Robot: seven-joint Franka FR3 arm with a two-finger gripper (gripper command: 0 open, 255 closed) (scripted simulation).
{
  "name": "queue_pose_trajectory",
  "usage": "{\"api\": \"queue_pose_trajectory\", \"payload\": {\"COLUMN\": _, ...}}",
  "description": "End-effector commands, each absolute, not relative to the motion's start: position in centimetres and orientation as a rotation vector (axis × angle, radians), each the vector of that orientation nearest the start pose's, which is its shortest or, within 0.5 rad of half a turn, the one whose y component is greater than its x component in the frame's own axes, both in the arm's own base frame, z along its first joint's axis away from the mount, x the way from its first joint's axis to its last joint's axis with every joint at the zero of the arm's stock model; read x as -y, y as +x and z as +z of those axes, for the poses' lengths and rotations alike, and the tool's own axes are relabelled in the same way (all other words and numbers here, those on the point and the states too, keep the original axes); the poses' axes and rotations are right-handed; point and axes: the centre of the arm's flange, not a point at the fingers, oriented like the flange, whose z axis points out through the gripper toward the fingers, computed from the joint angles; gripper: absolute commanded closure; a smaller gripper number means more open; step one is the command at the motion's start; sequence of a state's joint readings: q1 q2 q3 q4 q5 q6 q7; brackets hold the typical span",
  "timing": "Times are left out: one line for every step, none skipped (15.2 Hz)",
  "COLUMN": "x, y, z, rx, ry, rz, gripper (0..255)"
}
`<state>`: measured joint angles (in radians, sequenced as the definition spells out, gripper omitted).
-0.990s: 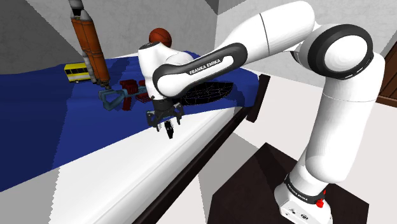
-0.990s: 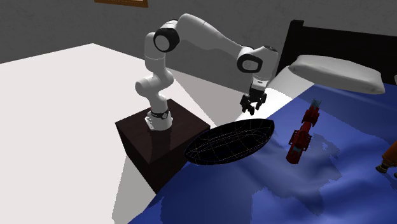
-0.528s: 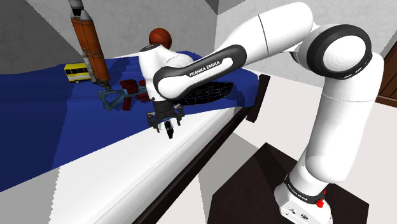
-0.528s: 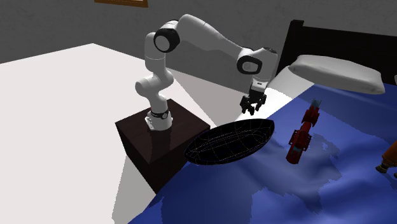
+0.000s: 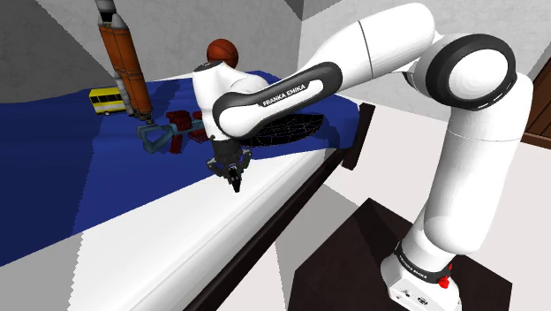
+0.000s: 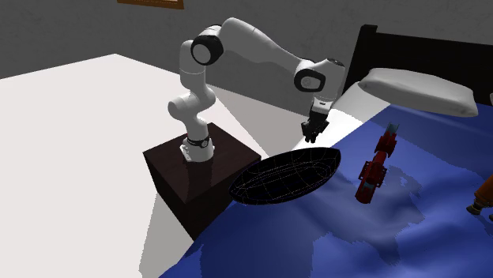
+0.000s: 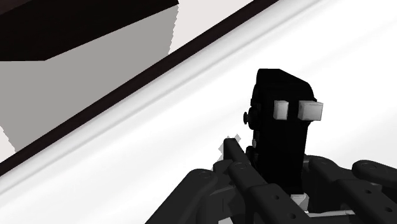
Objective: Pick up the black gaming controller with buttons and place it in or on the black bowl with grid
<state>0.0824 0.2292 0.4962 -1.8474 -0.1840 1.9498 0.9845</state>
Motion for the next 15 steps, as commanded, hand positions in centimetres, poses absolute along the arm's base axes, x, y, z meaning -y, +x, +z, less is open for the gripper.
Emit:
{"api": "queue_pose_trajectory", "payload": {"x": -30.6, "y": 51.7, "z": 40.6, "rx": -0.543, "ry": -3.205, "rz": 0.045, "gripper": 255}}
{"api": "queue_pose_trajectory", "payload": {"x": -30.5, "y": 51.7, "z": 40.6, "rx": -0.543, "ry": -3.205, "rz": 0.045, "gripper": 255}}
{"api": "queue_pose_trajectory", "payload": {"x": -30.5, "y": 51.7, "z": 40.6, "rx": -0.543, "ry": -3.205, "rz": 0.045, "gripper": 255}}
{"api": "queue_pose_trajectory", "payload": {"x": -30.5, "y": 51.7, "z": 41.1, "rx": -0.543, "ry": -3.205, "rz": 0.045, "gripper": 255}}
{"api": "queue_pose_trajectory", "payload": {"x": -30.5, "y": 51.7, "z": 41.6, "rx": -0.542, "ry": -3.205, "rz": 0.045, "gripper": 255}}
{"api": "queue_pose_trajectory", "payload": {"x": -30.5, "y": 51.7, "z": 42.1, "rx": -0.543, "ry": -3.205, "rz": 0.045, "gripper": 255}}
{"api": "queue_pose_trajectory", "payload": {"x": -30.5, "y": 51.7, "z": 42.7, "rx": -0.543, "ry": -3.205, "rz": 0.045, "gripper": 255}}
{"api": "queue_pose_trajectory", "payload": {"x": -30.5, "y": 51.7, "z": 43.2, "rx": -0.543, "ry": -3.205, "rz": 0.045, "gripper": 255}}
{"api": "queue_pose_trajectory", "payload": {"x": -30.5, "y": 51.7, "z": 43.7, "rx": -0.543, "ry": -3.205, "rz": 0.045, "gripper": 255}}
{"api": "queue_pose_trajectory", "payload": {"x": -30.5, "y": 51.7, "z": 44.3, "rx": -0.543, "ry": -3.205, "rz": 0.045, "gripper": 255}}
{"api": "queue_pose_trajectory", "payload": {"x": -30.5, "y": 51.7, "z": 44.8, "rx": -0.543, "ry": -3.205, "rz": 0.045, "gripper": 255}}
{"api": "queue_pose_trajectory", "payload": {"x": -30.5, "y": 51.7, "z": 45.3, "rx": -0.543, "ry": -3.205, "rz": 0.045, "gripper": 255}}
{"api": "queue_pose_trajectory", "payload": {"x": -30.5, "y": 51.7, "z": 45.8, "rx": -0.543, "ry": -3.205, "rz": 0.045, "gripper": 255}}
{"api": "queue_pose_trajectory", "payload": {"x": -30.5, "y": 51.7, "z": 46.4, "rx": -0.543, "ry": -3.205, "rz": 0.045, "gripper": 255}}
{"api": "queue_pose_trajectory", "payload": {"x": -30.5, "y": 51.7, "z": 46.9, "rx": -0.543, "ry": -3.205, "rz": 0.045, "gripper": 255}}
